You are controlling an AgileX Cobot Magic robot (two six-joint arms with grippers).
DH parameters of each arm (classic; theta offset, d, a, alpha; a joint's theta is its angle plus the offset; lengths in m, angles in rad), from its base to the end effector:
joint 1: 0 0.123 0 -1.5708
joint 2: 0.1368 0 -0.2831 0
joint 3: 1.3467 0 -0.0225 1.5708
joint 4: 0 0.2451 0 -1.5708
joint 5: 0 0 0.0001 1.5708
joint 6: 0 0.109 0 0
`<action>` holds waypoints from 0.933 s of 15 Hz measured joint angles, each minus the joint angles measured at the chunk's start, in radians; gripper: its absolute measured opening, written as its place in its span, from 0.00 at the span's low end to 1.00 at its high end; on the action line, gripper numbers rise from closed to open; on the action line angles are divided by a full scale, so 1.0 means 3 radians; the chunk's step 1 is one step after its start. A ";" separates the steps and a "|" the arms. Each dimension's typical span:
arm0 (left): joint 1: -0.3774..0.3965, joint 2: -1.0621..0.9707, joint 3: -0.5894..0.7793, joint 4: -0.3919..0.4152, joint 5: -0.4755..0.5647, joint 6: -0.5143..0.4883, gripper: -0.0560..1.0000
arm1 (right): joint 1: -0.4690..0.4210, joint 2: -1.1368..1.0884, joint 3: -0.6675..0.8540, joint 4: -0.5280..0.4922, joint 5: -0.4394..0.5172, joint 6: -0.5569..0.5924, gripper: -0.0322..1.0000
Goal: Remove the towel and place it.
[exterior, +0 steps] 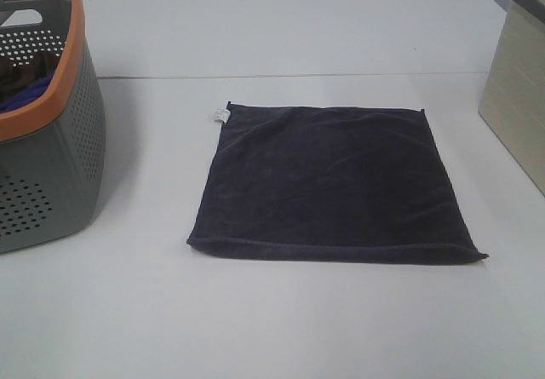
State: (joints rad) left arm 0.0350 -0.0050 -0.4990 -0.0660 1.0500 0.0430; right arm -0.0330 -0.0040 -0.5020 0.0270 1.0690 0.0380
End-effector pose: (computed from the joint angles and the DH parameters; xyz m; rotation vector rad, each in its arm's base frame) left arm 0.0081 -0.0060 0.2673 0.0109 2.0278 -0.0296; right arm 0.0069 0.0024 0.2662 0.0712 2.0451 0.0354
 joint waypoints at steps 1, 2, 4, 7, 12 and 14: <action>-0.0007 0.0000 0.0000 0.0017 0.0000 -0.0023 0.90 | 0.0000 0.0000 0.0000 0.0000 0.0000 0.0000 0.78; -0.0003 0.0000 0.0000 0.0020 0.0000 -0.0033 0.90 | 0.0000 0.0000 0.0000 0.0000 0.0000 0.0000 0.78; -0.0003 0.0000 0.0000 -0.0013 0.0000 -0.0043 0.90 | 0.0000 0.0000 0.0000 0.0000 0.0000 0.0000 0.78; -0.0003 0.0000 0.0000 -0.0047 -0.0003 -0.0043 0.90 | 0.0000 0.0000 0.0000 0.0000 0.0000 0.0000 0.78; -0.0003 0.0000 0.0000 -0.0047 -0.0003 -0.0043 0.90 | 0.0000 0.0000 0.0000 0.0000 0.0000 0.0000 0.78; -0.0003 0.0000 0.0000 -0.0047 -0.0003 -0.0043 0.90 | 0.0000 0.0000 0.0000 0.0000 0.0000 0.0000 0.78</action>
State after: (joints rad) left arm 0.0340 -0.0050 -0.4990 -0.0800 1.0490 0.0300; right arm -0.0330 -0.0040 -0.5020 0.0270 1.0690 0.0380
